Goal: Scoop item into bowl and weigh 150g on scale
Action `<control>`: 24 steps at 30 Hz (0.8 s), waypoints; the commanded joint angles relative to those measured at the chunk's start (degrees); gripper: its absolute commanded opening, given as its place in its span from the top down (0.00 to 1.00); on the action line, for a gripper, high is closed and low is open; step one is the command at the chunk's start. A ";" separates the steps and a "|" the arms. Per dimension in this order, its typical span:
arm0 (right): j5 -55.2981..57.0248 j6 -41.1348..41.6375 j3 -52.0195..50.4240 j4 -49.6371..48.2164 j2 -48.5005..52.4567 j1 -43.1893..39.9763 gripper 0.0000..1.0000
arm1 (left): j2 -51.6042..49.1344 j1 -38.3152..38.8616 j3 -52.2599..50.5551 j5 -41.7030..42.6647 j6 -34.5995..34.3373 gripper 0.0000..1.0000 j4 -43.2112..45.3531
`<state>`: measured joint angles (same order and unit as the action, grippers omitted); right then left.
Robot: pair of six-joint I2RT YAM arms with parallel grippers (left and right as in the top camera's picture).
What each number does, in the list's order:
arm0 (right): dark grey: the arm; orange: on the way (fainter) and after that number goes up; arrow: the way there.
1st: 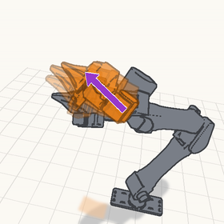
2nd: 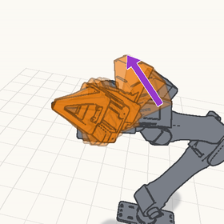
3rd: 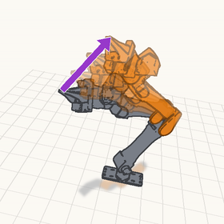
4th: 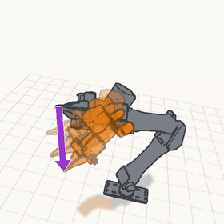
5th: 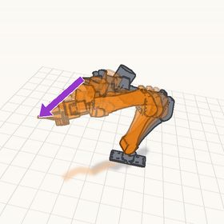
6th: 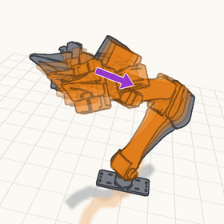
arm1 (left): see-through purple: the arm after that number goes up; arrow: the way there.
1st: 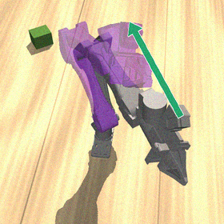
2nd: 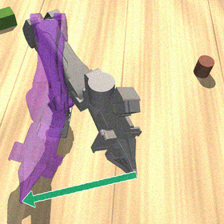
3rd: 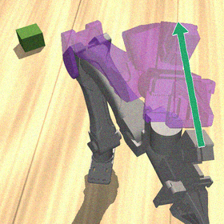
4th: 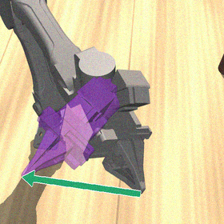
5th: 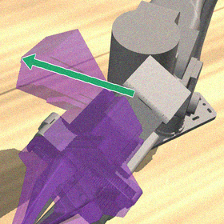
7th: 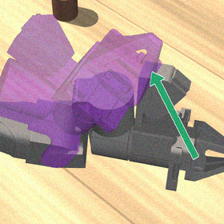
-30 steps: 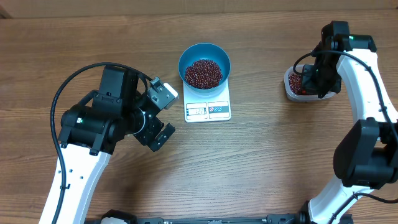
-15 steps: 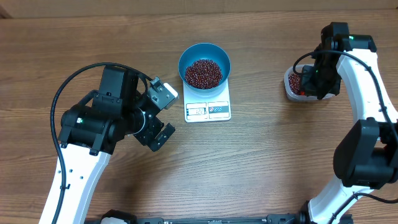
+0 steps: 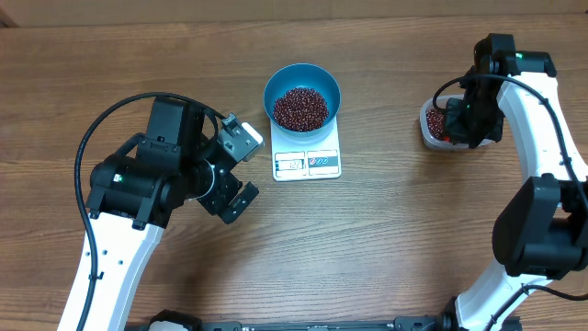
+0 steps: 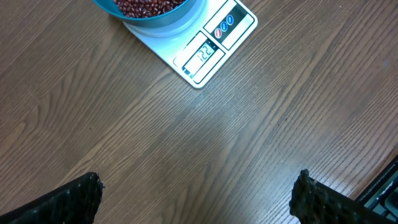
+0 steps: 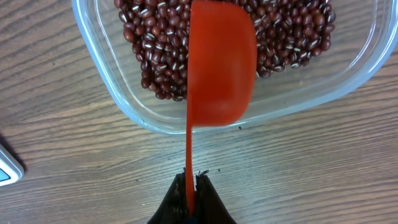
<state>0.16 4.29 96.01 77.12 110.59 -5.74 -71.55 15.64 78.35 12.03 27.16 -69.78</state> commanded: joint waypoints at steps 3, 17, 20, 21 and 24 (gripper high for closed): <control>-0.39 0.39 1.14 0.52 0.24 -0.07 0.96 | -0.37 -0.24 0.02 1.11 -0.59 0.01 0.15; -0.28 -0.31 1.07 1.68 0.24 -0.07 0.96 | -0.37 -0.24 0.02 1.11 -0.57 0.00 0.15; -0.31 -2.99 1.07 1.86 0.24 -0.07 0.96 | -0.37 -0.24 0.02 1.11 -0.59 0.00 0.15; -0.31 -3.61 1.07 1.92 0.24 -0.07 0.96 | -0.37 -0.24 0.02 1.11 -0.59 0.00 0.15; 0.00 -5.01 1.07 2.40 0.24 -0.07 0.96 | -0.37 -0.24 0.02 1.11 -0.57 0.00 0.15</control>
<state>0.21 1.43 96.01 79.11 110.59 -5.74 -71.55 15.64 78.35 12.03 27.16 -69.78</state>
